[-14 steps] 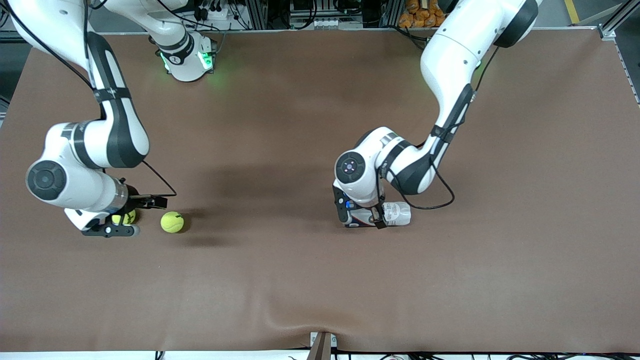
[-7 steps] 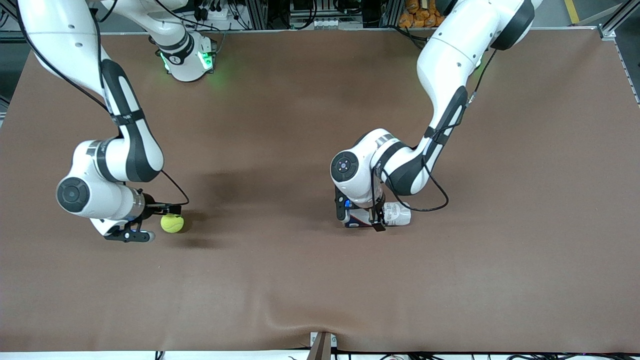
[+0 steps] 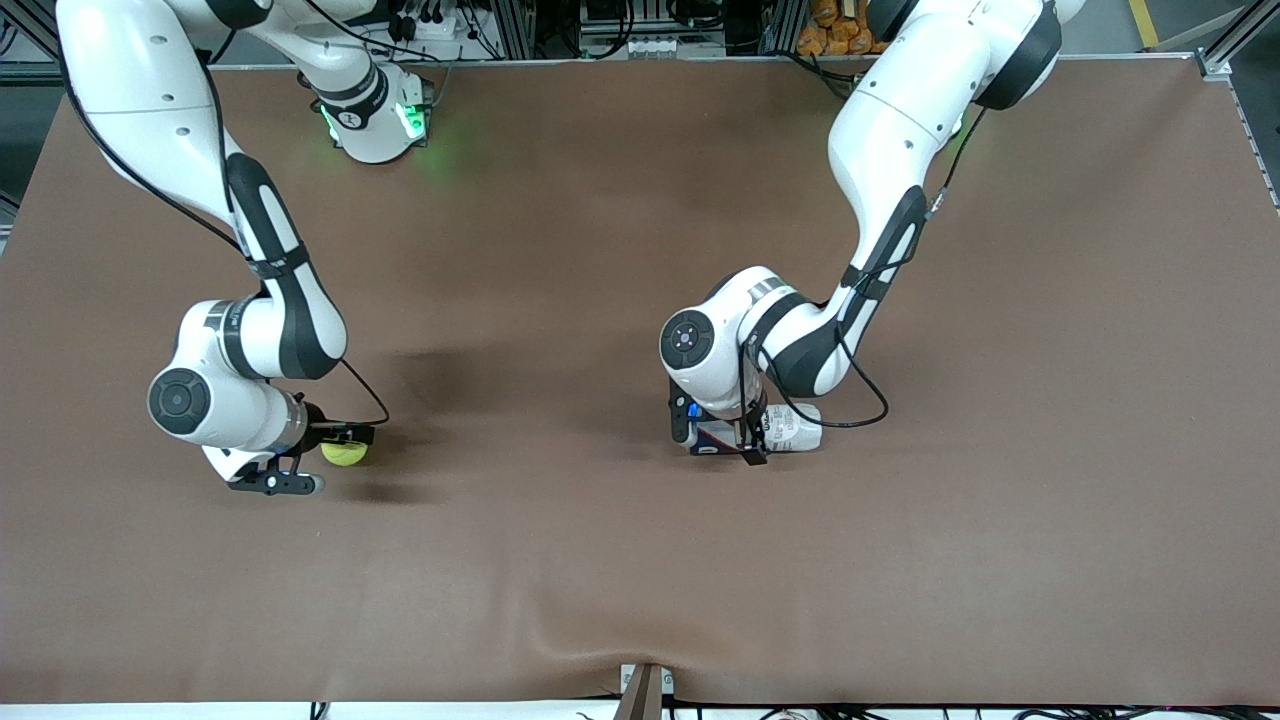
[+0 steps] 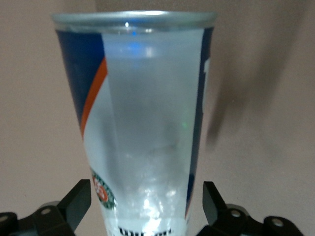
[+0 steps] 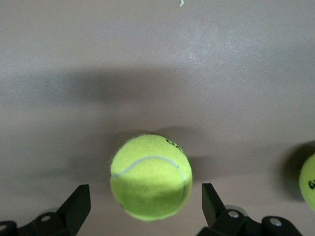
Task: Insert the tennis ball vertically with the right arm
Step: 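Grasp the tube with the left gripper while the right gripper grasps a ball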
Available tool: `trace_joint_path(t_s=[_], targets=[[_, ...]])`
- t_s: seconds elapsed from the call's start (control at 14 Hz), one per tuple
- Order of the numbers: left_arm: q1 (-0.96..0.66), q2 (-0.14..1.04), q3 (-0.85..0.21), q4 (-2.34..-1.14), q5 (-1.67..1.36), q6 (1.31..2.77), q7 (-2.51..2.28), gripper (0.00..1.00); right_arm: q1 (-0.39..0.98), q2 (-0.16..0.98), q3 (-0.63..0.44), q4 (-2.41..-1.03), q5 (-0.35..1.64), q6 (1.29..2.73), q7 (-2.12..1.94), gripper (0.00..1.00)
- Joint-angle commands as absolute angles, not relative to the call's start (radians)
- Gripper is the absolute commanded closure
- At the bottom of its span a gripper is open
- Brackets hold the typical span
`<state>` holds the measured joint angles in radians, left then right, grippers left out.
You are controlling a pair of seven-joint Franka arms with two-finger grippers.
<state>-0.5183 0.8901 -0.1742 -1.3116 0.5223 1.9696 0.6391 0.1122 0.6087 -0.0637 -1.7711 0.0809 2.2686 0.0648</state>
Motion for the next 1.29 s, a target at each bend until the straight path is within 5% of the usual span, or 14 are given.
trace_joint_path(t_s=[0.0,0.57,0.86,1.0,1.07,1.22], targets=[[-0.518,0.913,-0.173,-1.292,0.567,1.991,0.667,0.00,0.106,0.624,-0.061,-1.766,0.097,2.289,0.034,0.00],[-0.505,0.939,-0.173,-1.293,0.581,2.020,0.678,0.00,0.104,0.646,-0.061,-1.766,0.097,2.327,0.034,0.03],[-0.505,0.940,-0.173,-1.293,0.574,2.031,0.678,0.00,0.107,0.646,-0.061,-1.766,0.097,2.319,0.035,0.69],[-0.503,0.940,-0.173,-1.293,0.572,2.031,0.678,0.01,0.103,0.641,-0.061,-1.764,0.097,2.315,0.046,0.90],[-0.503,0.940,-0.173,-1.293,0.572,2.031,0.678,0.02,0.095,0.635,-0.061,-1.763,0.097,2.304,0.046,0.99],[-0.503,0.940,-0.175,-1.293,0.572,2.031,0.678,0.08,0.092,0.614,-0.061,-1.750,0.097,2.237,0.049,1.00]])
